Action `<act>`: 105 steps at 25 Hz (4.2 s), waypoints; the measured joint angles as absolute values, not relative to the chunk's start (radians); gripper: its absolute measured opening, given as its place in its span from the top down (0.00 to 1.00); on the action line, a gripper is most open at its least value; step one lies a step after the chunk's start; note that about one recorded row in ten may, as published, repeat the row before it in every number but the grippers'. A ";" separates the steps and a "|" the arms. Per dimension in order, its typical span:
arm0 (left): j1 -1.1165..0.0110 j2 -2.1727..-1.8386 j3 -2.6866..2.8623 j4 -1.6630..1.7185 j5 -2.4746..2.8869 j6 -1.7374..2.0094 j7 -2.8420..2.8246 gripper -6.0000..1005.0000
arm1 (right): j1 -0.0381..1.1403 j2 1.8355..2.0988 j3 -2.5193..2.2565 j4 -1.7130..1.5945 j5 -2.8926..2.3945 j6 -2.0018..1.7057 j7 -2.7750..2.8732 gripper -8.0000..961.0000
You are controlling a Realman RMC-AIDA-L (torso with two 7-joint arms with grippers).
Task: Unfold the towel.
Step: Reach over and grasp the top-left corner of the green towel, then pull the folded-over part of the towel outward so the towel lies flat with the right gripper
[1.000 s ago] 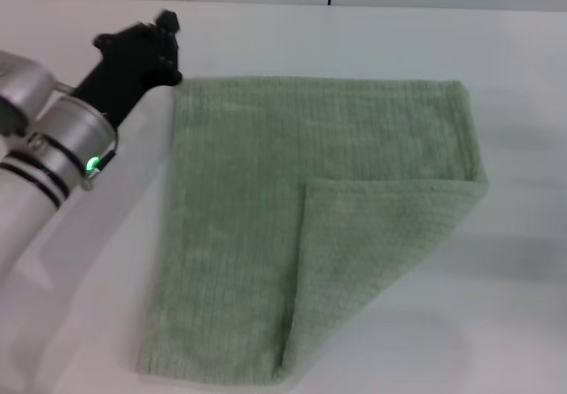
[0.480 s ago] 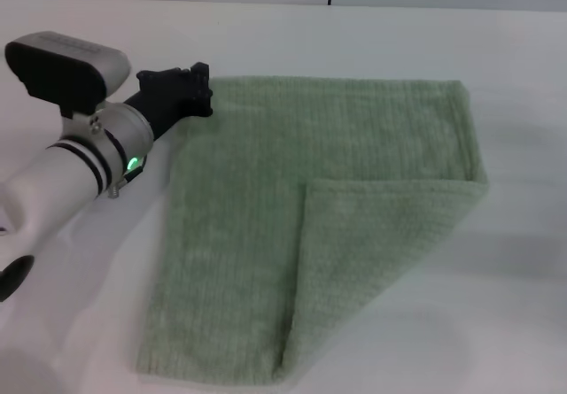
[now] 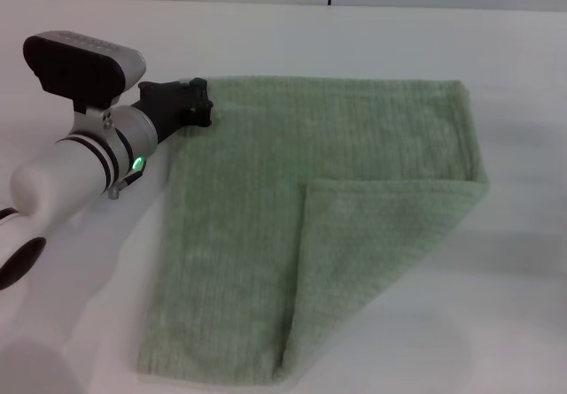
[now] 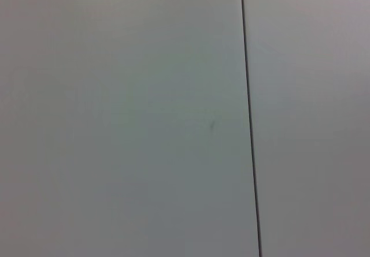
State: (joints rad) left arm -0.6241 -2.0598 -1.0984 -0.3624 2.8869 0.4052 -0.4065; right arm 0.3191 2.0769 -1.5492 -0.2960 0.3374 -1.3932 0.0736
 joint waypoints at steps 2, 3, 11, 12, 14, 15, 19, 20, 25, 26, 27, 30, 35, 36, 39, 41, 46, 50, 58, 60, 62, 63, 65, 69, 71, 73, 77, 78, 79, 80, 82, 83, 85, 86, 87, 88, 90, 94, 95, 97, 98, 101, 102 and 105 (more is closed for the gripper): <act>-0.629 -2.060 -1.103 -0.360 2.887 0.387 -0.406 1.00 | 0.319 2.076 -1.551 -0.296 0.337 -1.393 0.074 0.21; -0.629 -2.060 -1.103 -0.360 2.887 0.387 -0.406 1.00 | 0.319 2.076 -1.551 -0.296 0.337 -1.393 0.074 0.21; -0.652 -2.066 -1.110 -0.327 2.887 0.373 -0.406 1.00 | 0.319 2.075 -1.554 -0.296 0.337 -1.393 0.074 0.21; -0.654 -2.066 -1.109 -0.325 2.887 0.371 -0.406 1.00 | 0.319 2.075 -1.554 -0.296 0.337 -1.393 0.074 0.21; -0.655 -2.066 -1.108 -0.325 2.887 0.371 -0.406 1.00 | 0.320 2.075 -1.555 -0.297 0.337 -1.393 0.074 0.21; -0.655 -2.066 -1.108 -0.325 2.887 0.371 -0.406 1.00 | 0.320 2.075 -1.556 -0.297 0.337 -1.393 0.074 0.21; -0.655 -2.066 -1.107 -0.325 2.887 0.370 -0.407 1.00 | 0.323 2.075 -1.578 -0.305 0.327 -1.391 0.103 0.21; -0.655 -2.066 -1.107 -0.325 2.887 0.370 -0.407 1.00 | 0.324 2.075 -1.586 -0.308 0.311 -1.389 0.123 0.21; -0.654 -2.066 -1.106 -0.331 2.887 0.370 -0.406 1.00 | 0.318 2.056 -1.584 -0.380 0.123 -1.281 0.307 0.21; -0.653 -2.066 -1.106 -0.332 2.887 0.370 -0.407 1.00 | 0.315 2.045 -1.583 -0.406 0.072 -1.247 0.355 0.21; -0.653 -2.065 -1.106 -0.332 2.887 0.370 -0.407 1.00 | 0.313 2.024 -1.583 -0.450 -0.051 -1.193 0.456 0.21; -0.653 -2.065 -1.106 -0.332 2.887 0.370 -0.407 1.00 | 0.314 2.004 -1.583 -0.484 -0.174 -1.162 0.554 0.21; -0.653 -2.065 -1.107 -0.332 2.887 0.370 -0.407 1.00 | 0.334 1.975 -1.562 -0.542 -0.448 -1.134 0.732 0.21; -0.653 -2.065 -1.107 -0.333 2.887 0.370 -0.407 1.00 | 0.341 1.971 -1.550 -0.553 -0.514 -1.131 0.775 0.21; -0.653 -2.065 -1.108 -0.334 2.887 0.370 -0.407 1.00 | 0.358 1.965 -1.520 -0.587 -0.691 -1.118 0.902 0.21; -0.652 -2.065 -1.110 -0.334 2.887 0.370 -0.407 1.00 | 0.372 1.959 -1.502 -0.619 -0.814 -1.107 1.011 0.21; -0.654 -2.065 -1.110 -0.334 2.887 0.370 -0.407 1.00 | 0.422 1.951 -1.474 -0.701 -1.102 -1.104 1.280 0.21; -0.654 -2.065 -1.109 -0.336 2.887 0.370 -0.407 1.00 | 0.481 1.956 -1.455 -0.762 -1.340 -1.104 1.494 0.21; -0.652 -2.064 -1.109 -0.339 2.887 0.370 -0.407 1.00 | 0.629 1.957 -1.444 -0.765 -1.640 -1.131 1.816 0.21; -0.652 -2.063 -1.110 -0.339 2.887 0.371 -0.407 1.00 | 0.668 1.954 -1.444 -0.752 -1.697 -1.163 1.879 0.21; -0.652 -2.063 -1.111 -0.339 2.887 0.372 -0.407 1.00 | 0.723 1.952 -1.443 -0.736 -1.764 -1.214 1.957 0.21; -0.652 -2.063 -1.111 -0.339 2.887 0.372 -0.407 1.00 | 0.723 1.952 -1.443 -0.736 -1.764 -1.214 1.957 0.21; -0.653 -2.063 -1.112 -0.339 2.887 0.373 -0.407 1.00 | 0.753 1.952 -1.443 -0.729 -1.812 -1.234 2.008 0.21; -0.654 -2.063 -1.112 -0.339 2.887 0.375 -0.407 1.00 | 0.789 1.954 -1.442 -0.724 -1.895 -1.259 2.074 0.21; -0.655 -2.063 -1.112 -0.339 2.887 0.376 -0.406 1.00 | 0.808 1.954 -1.442 -0.710 -1.922 -1.280 2.087 0.21; -0.655 -2.062 -1.112 -0.339 2.887 0.376 -0.406 1.00 | 0.833 1.953 -1.441 -0.682 -1.941 -1.295 2.095 0.21; -0.655 -2.062 -1.112 -0.341 2.887 0.377 -0.406 1.00 | 0.866 1.962 -1.442 -0.649 -1.987 -1.290 2.098 0.21; -0.655 -2.062 -1.112 -0.344 2.887 0.377 -0.406 1.00 | 0.868 1.969 -1.442 -0.650 -2.003 -1.285 2.095 0.21; -0.655 -2.062 -1.112 -0.345 2.887 0.377 -0.406 1.00 | 0.870 1.976 -1.442 -0.651 -2.015 -1.276 2.091 0.21; -0.654 -2.062 -1.112 -0.346 2.887 0.377 -0.406 1.00 | 0.870 1.976 -1.442 -0.651 -2.015 -1.276 2.091 0.21; -0.653 -2.061 -1.112 -0.347 2.887 0.377 -0.405 1.00 | 0.875 1.987 -1.445 -0.652 -2.031 -1.256 2.085 0.21; -0.653 -2.060 -1.112 -0.347 2.887 0.377 -0.405 1.00 | 0.878 1.993 -1.447 -0.650 -2.035 -1.246 2.078 0.21; -0.654 -2.060 -1.112 -0.347 2.887 0.377 -0.405 1.00 | 0.879 2.004 -1.450 -0.648 -2.037 -1.231 2.064 0.21; -0.654 -2.060 -1.112 -0.348 2.887 0.377 -0.405 1.00 | 0.879 2.010 -1.450 -0.648 -2.037 -1.225 2.056 0.21; -0.654 -2.060 -1.112 -0.348 2.887 0.377 -0.405 1.00 | 0.879 2.020 -1.451 -0.647 -2.038 -1.211 2.041 0.21; -0.654 -2.060 -1.112 -0.348 2.887 0.377 -0.405 1.00 | 0.879 2.020 -1.451 -0.647 -2.038 -1.211 2.041 0.21; -0.655 -2.060 -1.112 -0.348 2.887 0.377 -0.405 1.00 | 0.880 2.027 -1.452 -0.640 -2.040 -1.196 2.035 0.21; -0.655 -2.060 -1.112 -0.348 2.887 0.377 -0.405 1.00 | 0.887 2.052 -1.452 -0.631 -2.082 -1.152 2.036 0.21; -0.655 -2.060 -1.112 -0.348 2.887 0.377 -0.405 1.00 | 0.887 2.052 -1.452 -0.631 -2.082 -1.152 2.036 0.21; -0.655 -2.060 -1.112 -0.348 2.887 0.377 -0.405 1.00 | 0.888 2.060 -1.452 -0.626 -2.095 -1.137 2.038 0.21; -0.655 -2.060 -1.112 -0.348 2.887 0.377 -0.405 1.00 | 0.890 2.063 -1.453 -0.622 -2.099 -1.132 2.038 0.21; -0.656 -2.060 -1.112 -0.348 2.887 0.377 -0.405 1.00 | 0.903 2.068 -1.453 -0.601 -2.106 -1.119 2.038 0.22; -0.656 -2.060 -1.112 -0.348 2.887 0.377 -0.405 1.00 | 0.910 2.071 -1.453 -0.590 -2.106 -1.108 2.038 0.22; -0.656 -2.060 -1.112 -0.348 2.887 0.377 -0.405 1.00 | 0.913 2.072 -1.453 -0.585 -2.107 -1.105 2.038 0.22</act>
State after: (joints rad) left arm -0.6557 -2.0601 -1.1121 -0.3482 2.8869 0.3773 -0.4049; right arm 0.9131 2.0718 -1.4529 -0.5846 -2.1068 -1.1053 2.0380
